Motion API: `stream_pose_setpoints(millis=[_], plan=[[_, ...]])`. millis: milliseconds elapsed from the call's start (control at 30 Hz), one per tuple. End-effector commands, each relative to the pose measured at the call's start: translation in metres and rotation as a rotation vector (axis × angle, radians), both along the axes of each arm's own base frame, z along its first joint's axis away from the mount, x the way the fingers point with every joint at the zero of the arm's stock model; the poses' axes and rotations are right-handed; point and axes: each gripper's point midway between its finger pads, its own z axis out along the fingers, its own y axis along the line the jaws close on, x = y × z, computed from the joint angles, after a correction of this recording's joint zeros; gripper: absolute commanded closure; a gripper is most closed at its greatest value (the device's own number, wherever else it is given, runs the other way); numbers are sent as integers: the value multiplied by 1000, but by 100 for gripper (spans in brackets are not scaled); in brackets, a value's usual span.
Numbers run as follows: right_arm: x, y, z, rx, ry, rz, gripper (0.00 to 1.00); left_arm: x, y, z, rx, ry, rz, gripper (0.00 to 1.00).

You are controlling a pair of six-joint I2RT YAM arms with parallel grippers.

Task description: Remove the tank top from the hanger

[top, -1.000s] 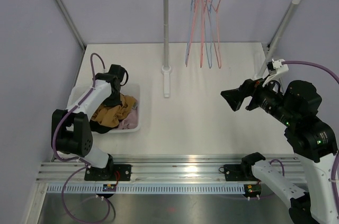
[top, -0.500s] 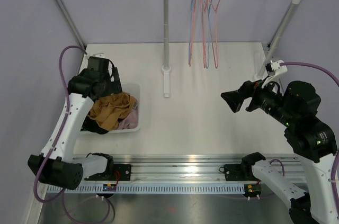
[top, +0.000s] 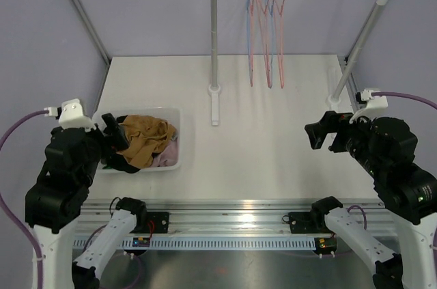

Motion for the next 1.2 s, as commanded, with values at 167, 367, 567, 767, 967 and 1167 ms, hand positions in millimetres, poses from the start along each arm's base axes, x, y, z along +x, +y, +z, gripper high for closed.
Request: stream_pose_setpoints(millis=[167, 367, 567, 767, 967, 1167], plan=[[-17, -65, -40, -141, 22, -286, 0, -36, 20, -14, 68, -108, 15, 1], [-31, -66, -40, -115, -26, -262, 1, -43, 18, -29, 39, -128, 7, 1], [-30, -62, -41, -105, -29, -244, 1, -47, 18, -27, 28, -182, 0, 1], [-27, -61, -42, -94, -41, -249, 0, -51, 17, -19, 19, -203, -11, 1], [-25, -59, -43, -90, -41, -246, 0, -45, 16, -24, 27, -203, -12, 1], [-23, -59, -43, -92, -45, -246, 1, -39, 14, -29, 25, -191, -16, 1]])
